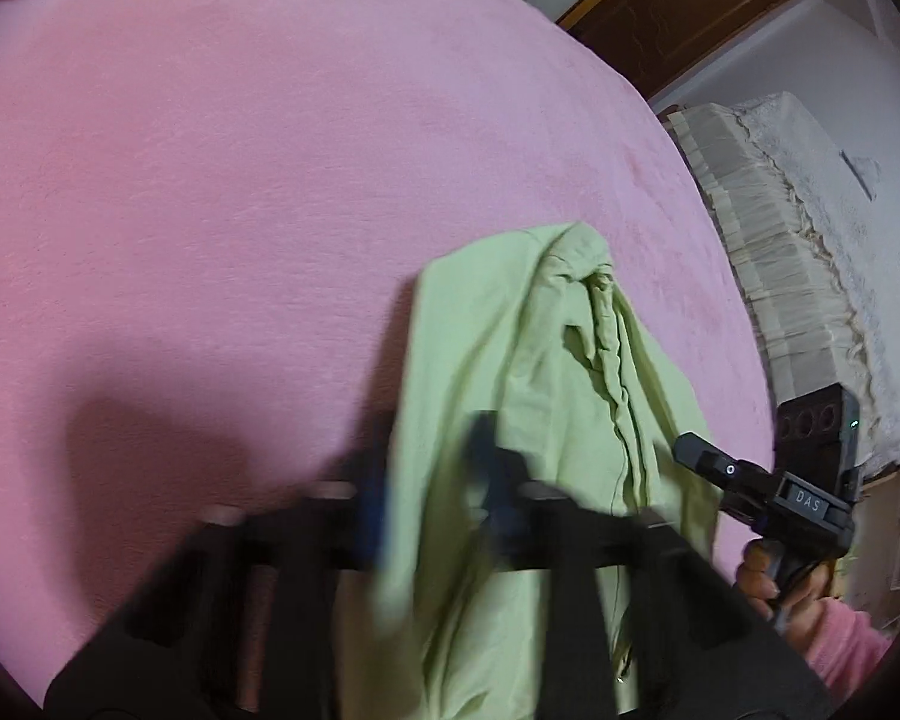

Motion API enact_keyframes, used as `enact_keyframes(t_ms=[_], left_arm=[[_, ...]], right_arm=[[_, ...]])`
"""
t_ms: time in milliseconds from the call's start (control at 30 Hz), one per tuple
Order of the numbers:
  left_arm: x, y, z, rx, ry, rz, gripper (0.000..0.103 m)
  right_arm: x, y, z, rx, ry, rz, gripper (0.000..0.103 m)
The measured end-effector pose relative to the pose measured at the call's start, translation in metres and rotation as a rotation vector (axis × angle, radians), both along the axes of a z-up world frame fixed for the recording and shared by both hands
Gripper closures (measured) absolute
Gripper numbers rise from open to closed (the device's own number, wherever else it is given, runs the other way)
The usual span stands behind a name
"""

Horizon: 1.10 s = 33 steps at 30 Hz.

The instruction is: Fold large clothes

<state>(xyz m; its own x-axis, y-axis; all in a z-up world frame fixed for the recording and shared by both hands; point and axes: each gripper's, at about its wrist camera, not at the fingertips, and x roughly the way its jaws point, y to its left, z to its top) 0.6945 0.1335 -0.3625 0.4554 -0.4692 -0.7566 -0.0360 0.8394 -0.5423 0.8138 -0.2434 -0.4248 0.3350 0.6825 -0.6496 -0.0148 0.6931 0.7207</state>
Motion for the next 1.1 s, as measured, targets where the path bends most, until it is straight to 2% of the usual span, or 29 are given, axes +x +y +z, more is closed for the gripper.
enact_keyframes(t_ms=[67,167,333,433,500,567,700,767,900,1033,1100], left_arm=[[-0.005,-0.01,0.005,0.026,-0.043,0.011,0.101],[-0.012,-0.018,0.022,0.01,-0.096,-0.016,0.102],[-0.037,-0.019,0.071,-0.035,-0.184,-0.083,0.102],[-0.064,-0.017,0.108,-0.028,-0.226,-0.155,0.102],[-0.087,-0.015,0.131,0.004,-0.251,-0.218,0.102],[-0.116,-0.017,0.151,0.069,-0.278,-0.298,0.102],[-0.174,-0.018,0.171,0.196,-0.306,-0.416,0.102],[-0.209,-0.015,0.171,0.241,-0.306,-0.457,0.102],[-0.258,-0.021,0.154,0.299,-0.299,-0.47,0.102],[-0.301,-0.033,0.115,0.358,-0.272,-0.46,0.101],[-0.317,-0.042,0.092,0.415,-0.255,-0.475,0.101]], right_arm=[[0.001,-0.004,0.006,-0.013,-0.021,-0.007,0.091],[-0.001,-0.011,0.022,0.006,-0.052,-0.007,0.096],[-0.013,-0.019,0.072,0.032,-0.144,0.056,0.097],[-0.026,-0.025,0.112,0.034,-0.193,0.13,0.097],[-0.04,-0.022,0.134,0.015,-0.225,0.183,0.097],[-0.058,-0.022,0.16,-0.018,-0.263,0.255,0.097],[-0.098,-0.022,0.194,-0.108,-0.33,0.385,0.097],[-0.121,-0.027,0.202,-0.14,-0.344,0.411,0.097],[-0.159,-0.047,0.2,-0.149,-0.344,0.4,0.097],[-0.19,-0.074,0.178,-0.179,-0.328,0.356,0.095],[-0.206,-0.071,0.163,-0.205,-0.309,0.359,0.089]])
